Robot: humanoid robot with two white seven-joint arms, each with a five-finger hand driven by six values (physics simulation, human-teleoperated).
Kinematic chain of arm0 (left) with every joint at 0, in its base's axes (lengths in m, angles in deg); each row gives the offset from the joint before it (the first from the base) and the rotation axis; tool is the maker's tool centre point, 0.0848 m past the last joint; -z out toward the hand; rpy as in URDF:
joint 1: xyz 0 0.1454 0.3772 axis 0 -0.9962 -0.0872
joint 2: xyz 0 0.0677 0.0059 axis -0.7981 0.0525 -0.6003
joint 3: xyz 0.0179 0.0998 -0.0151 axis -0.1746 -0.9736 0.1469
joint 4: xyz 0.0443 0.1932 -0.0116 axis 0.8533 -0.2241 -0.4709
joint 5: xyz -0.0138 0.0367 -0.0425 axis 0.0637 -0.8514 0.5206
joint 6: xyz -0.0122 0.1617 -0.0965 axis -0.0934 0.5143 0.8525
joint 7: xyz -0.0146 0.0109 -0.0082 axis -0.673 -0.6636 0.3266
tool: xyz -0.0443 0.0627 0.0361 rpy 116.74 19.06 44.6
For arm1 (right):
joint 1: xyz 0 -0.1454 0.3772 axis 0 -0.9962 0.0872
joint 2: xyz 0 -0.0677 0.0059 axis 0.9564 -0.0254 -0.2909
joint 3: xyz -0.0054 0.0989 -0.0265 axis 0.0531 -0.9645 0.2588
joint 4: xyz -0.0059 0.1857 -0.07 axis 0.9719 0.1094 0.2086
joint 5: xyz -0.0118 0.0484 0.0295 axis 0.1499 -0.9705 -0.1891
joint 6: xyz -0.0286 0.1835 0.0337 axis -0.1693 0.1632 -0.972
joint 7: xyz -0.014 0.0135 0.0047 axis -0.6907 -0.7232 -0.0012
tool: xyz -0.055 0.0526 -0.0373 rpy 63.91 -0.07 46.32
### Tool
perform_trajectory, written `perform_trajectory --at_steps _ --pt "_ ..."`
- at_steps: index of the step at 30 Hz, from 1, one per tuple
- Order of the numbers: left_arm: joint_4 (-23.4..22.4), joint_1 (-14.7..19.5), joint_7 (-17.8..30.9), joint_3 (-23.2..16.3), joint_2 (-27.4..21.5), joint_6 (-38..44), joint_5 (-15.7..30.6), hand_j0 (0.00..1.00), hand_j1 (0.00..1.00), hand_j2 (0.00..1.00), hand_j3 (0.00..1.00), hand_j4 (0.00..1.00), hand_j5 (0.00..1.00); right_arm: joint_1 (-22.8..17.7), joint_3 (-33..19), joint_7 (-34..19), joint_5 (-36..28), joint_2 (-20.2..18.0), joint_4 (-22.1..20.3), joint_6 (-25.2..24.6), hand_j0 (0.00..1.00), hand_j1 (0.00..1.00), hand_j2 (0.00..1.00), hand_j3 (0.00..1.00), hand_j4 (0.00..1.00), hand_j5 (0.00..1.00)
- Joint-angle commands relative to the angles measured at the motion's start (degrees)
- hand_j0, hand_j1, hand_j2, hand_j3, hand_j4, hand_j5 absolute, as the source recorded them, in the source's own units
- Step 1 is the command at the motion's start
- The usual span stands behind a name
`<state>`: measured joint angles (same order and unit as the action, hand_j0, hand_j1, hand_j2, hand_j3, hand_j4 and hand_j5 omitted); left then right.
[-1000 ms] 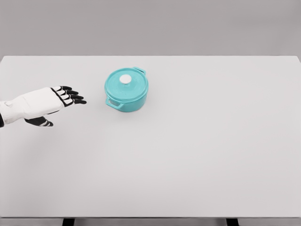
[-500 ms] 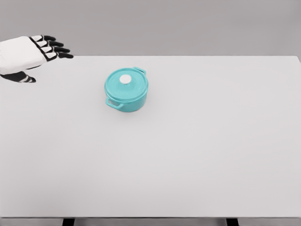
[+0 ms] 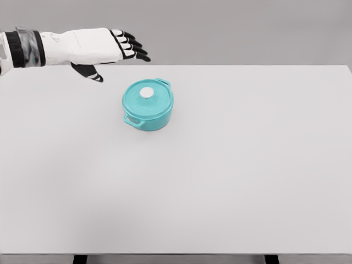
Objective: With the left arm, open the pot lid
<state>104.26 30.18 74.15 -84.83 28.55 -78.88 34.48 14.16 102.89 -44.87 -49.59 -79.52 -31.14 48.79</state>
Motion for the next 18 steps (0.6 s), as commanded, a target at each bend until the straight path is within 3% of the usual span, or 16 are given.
perform_trajectory --at_steps 1,3,5,18 --pt "-0.78 0.09 -0.03 -3.19 1.45 0.08 1.6 1.0 1.0 1.0 1.0 1.0 1.0 0.0 0.01 -0.01 -0.01 -0.01 0.08 0.01 1.0 1.0 1.0 1.0 1.0 1.0" --pt "-2.27 0.35 -0.03 -3.19 2.24 0.08 1.33 1.0 1.0 1.0 1.0 1.0 1.0 0.0 0.01 -0.01 -0.01 -0.01 -0.01 0.01 1.0 1.0 1.0 1.0 1.0 1.0" --pt "-6.75 0.35 -0.03 -3.28 5.4 0.08 1.07 1.0 1.0 1.0 1.0 1.0 1.0 0.0 0.01 -0.01 -0.01 -0.01 -0.01 0.01 1.0 1.0 1.0 1.0 1.0 1.0" --pt "-8.6 0.27 0.14 -5.47 11.73 0.08 -0.42 1.0 1.0 1.0 1.0 1.0 1.0 0.0 0.01 -0.01 -0.01 -0.01 -0.01 0.01 1.0 1.0 1.0 1.0 1.0 1.0"
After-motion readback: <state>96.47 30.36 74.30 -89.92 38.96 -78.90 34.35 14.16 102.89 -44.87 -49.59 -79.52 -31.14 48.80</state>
